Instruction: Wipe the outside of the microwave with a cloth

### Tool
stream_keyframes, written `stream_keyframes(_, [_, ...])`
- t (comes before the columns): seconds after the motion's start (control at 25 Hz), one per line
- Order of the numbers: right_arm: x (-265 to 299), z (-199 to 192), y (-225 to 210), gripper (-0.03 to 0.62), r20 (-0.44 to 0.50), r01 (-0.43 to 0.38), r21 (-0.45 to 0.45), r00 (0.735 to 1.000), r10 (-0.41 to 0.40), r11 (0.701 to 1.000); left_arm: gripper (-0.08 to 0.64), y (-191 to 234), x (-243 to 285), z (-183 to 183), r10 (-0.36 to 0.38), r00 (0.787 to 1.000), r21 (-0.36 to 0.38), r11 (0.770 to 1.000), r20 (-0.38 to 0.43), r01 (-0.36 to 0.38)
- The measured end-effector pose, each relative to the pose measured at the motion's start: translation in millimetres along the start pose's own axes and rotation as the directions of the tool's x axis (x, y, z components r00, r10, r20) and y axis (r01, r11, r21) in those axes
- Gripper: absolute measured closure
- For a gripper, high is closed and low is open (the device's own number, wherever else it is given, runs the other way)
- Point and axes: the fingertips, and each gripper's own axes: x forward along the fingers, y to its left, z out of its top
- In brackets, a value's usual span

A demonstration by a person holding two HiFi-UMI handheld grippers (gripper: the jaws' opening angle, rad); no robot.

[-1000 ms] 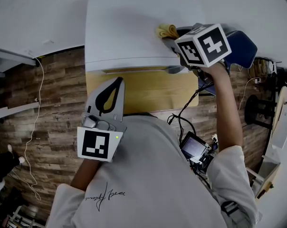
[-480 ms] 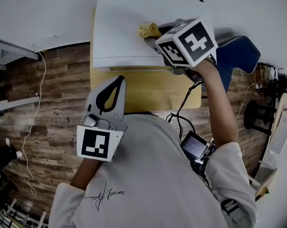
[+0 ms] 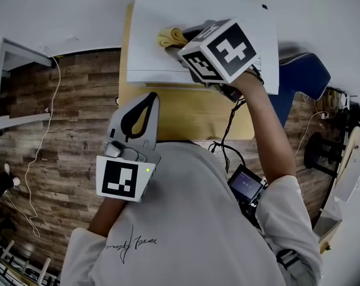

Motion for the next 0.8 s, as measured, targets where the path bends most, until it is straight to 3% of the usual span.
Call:
stream_keyframes(0.52, [38.0,47.1,44.7,0.471,0.048,-0.134,-0.035,0.990,0.135,0.990,0.569,25.1,-6.2,-1.1,0.048,0.999,-0.011,0.999,-0.008,-0.048])
stream_keyframes(0.68, [41.9,55.9,62.2,0.471,0.087,-0.223,-0.026,0.971,0.224,0.974,0.568,29.3,-6.6,-0.4,0.063,0.998,-0.009,0.998,-0.010,-0.064])
stream_keyframes(0.8, [33.4,63.5,78.7,0.469,0.158,-0.306,-0.033,0.939,0.307,0.952,0.569,32.2,-8.9,0.6,0.074,0.997,-0.012,0.997,-0.007,-0.074])
